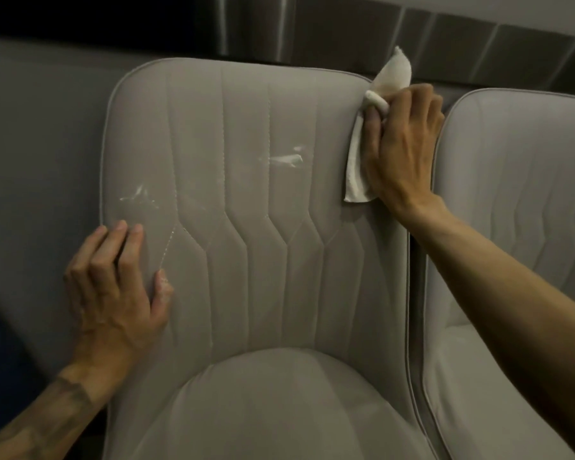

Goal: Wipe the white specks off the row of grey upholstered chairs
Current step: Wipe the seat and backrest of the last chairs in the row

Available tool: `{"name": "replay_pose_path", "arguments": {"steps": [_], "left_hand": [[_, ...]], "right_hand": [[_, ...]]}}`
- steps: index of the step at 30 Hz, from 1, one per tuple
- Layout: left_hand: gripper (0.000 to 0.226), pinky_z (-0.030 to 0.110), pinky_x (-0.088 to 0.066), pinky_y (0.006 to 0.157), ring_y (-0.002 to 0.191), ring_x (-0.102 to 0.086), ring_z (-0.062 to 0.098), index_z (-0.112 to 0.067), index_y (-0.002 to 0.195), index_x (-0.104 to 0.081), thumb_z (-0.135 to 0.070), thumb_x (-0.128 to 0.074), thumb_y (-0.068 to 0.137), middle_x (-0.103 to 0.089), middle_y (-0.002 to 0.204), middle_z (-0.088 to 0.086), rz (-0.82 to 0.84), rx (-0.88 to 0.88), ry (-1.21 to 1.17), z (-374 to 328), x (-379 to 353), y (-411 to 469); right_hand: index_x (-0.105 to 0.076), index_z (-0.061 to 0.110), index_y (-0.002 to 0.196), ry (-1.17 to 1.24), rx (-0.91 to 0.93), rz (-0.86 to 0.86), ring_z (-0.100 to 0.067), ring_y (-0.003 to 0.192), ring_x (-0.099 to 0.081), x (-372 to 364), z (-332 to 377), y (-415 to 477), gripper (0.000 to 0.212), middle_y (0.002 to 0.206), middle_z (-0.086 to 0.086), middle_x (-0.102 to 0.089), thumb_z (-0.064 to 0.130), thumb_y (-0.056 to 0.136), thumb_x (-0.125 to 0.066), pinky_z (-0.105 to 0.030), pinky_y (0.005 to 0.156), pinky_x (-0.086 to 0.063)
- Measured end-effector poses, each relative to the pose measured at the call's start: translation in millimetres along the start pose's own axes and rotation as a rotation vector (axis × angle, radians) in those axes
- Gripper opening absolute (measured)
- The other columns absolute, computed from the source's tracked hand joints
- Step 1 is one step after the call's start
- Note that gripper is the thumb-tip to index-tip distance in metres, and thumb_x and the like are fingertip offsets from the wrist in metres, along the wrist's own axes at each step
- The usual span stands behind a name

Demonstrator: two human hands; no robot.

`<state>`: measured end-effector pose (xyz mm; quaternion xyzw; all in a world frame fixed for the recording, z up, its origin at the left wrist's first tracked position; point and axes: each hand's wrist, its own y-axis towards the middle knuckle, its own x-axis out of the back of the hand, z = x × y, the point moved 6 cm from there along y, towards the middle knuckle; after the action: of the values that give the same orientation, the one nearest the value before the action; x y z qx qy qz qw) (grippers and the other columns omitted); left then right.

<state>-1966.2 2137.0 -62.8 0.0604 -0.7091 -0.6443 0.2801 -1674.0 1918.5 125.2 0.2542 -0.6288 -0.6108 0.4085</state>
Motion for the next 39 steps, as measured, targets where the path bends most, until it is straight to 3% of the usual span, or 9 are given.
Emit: {"name": "replay_pose_path", "arguments": {"steps": [3, 6, 8, 15, 20, 26, 31, 35, 39], "left_hand": [[0.060, 0.057, -0.033, 0.117, 0.138, -0.040, 0.049, 0.004, 0.153, -0.041, -0.025, -0.050, 0.101, -0.042, 0.146, 0.027, -0.003, -0.001, -0.003, 1, -1, 0], [0.061, 0.056, -0.032, 0.119, 0.138, -0.039, 0.049, 0.003, 0.153, -0.040, -0.025, -0.050, 0.100, -0.042, 0.147, 0.027, -0.005, -0.003, -0.009, 1, 0, -1], [0.061, 0.056, -0.032, 0.118, 0.138, -0.040, 0.049, 0.003, 0.153, -0.040, -0.025, -0.051, 0.100, -0.042, 0.147, 0.027, 0.000, -0.004, -0.003, 1, -1, 0], [0.061, 0.059, -0.036, 0.116, 0.138, -0.040, 0.048, 0.004, 0.153, -0.041, -0.024, -0.052, 0.099, -0.041, 0.147, 0.025, 0.000, -0.008, 0.005, 0, -1, 0], [0.062, 0.058, -0.035, 0.115, 0.138, -0.039, 0.048, 0.004, 0.153, -0.041, -0.025, -0.051, 0.100, -0.042, 0.147, 0.026, 0.011, -0.003, 0.010, 1, -2, 0], [0.062, 0.058, -0.037, 0.114, 0.138, -0.041, 0.048, 0.004, 0.153, -0.042, -0.025, -0.052, 0.099, -0.042, 0.147, 0.025, 0.002, 0.002, 0.011, 1, -4, 1], [0.062, 0.058, -0.036, 0.115, 0.138, -0.040, 0.048, 0.003, 0.153, -0.041, -0.025, -0.052, 0.099, -0.041, 0.148, 0.024, 0.001, 0.001, 0.006, 1, -4, 0], [0.061, 0.058, -0.037, 0.115, 0.137, -0.041, 0.048, 0.003, 0.152, -0.042, -0.024, -0.054, 0.099, -0.043, 0.147, 0.025, -0.004, 0.013, -0.003, -2, -4, 0], [0.061, 0.059, -0.037, 0.114, 0.137, -0.041, 0.048, 0.004, 0.152, -0.042, -0.023, -0.054, 0.099, -0.043, 0.147, 0.026, 0.002, 0.002, -0.010, -4, -2, 1]], "right_hand": [[-0.059, 0.000, 0.105, 0.083, 0.090, -0.007, -0.033, 0.107, -0.055, 2, 9, 1, 0.033, 0.118, -0.018, -0.058, 0.031, 0.106, -0.046, -0.039, 0.097, -0.040], [-0.061, 0.001, 0.101, 0.122, 0.220, -0.014, -0.033, 0.087, -0.053, 6, 19, -11, 0.026, 0.097, -0.017, -0.059, 0.023, 0.105, -0.047, -0.038, 0.083, -0.039], [-0.061, 0.004, 0.110, 0.094, 0.270, 0.021, -0.032, 0.088, -0.051, 4, 22, -13, 0.022, 0.100, -0.017, -0.058, 0.021, 0.105, -0.048, -0.038, 0.081, -0.040], [-0.063, 0.011, 0.112, 0.111, -0.056, -0.070, -0.027, 0.105, -0.050, -8, 10, 12, 0.023, 0.116, -0.015, -0.053, 0.024, 0.100, -0.048, -0.038, 0.088, -0.041], [-0.067, 0.009, 0.103, 0.157, 0.007, -0.059, -0.028, 0.101, -0.053, -7, 11, 11, 0.023, 0.110, -0.014, -0.058, 0.026, 0.100, -0.051, -0.032, 0.088, -0.036], [-0.060, 0.013, 0.125, 0.032, 0.183, 0.105, -0.033, 0.111, -0.049, -6, 1, -4, 0.036, 0.122, -0.016, -0.053, 0.038, 0.100, -0.054, -0.041, 0.092, -0.040], [-0.057, 0.007, 0.109, -0.009, 0.030, 0.058, -0.036, 0.102, -0.050, -6, 4, -14, 0.035, 0.111, -0.017, -0.054, 0.040, 0.105, -0.045, -0.047, 0.087, -0.041], [-0.055, 0.006, 0.104, -0.030, 0.142, 0.150, -0.033, 0.096, -0.046, 9, 5, -74, 0.030, 0.106, -0.017, -0.052, 0.036, 0.105, -0.051, -0.045, 0.082, -0.039], [-0.052, 0.006, 0.104, -0.071, 0.158, 0.162, -0.033, 0.099, -0.046, -1, 0, -33, 0.035, 0.109, -0.019, -0.051, 0.040, 0.106, -0.046, -0.045, 0.083, -0.038]]}}
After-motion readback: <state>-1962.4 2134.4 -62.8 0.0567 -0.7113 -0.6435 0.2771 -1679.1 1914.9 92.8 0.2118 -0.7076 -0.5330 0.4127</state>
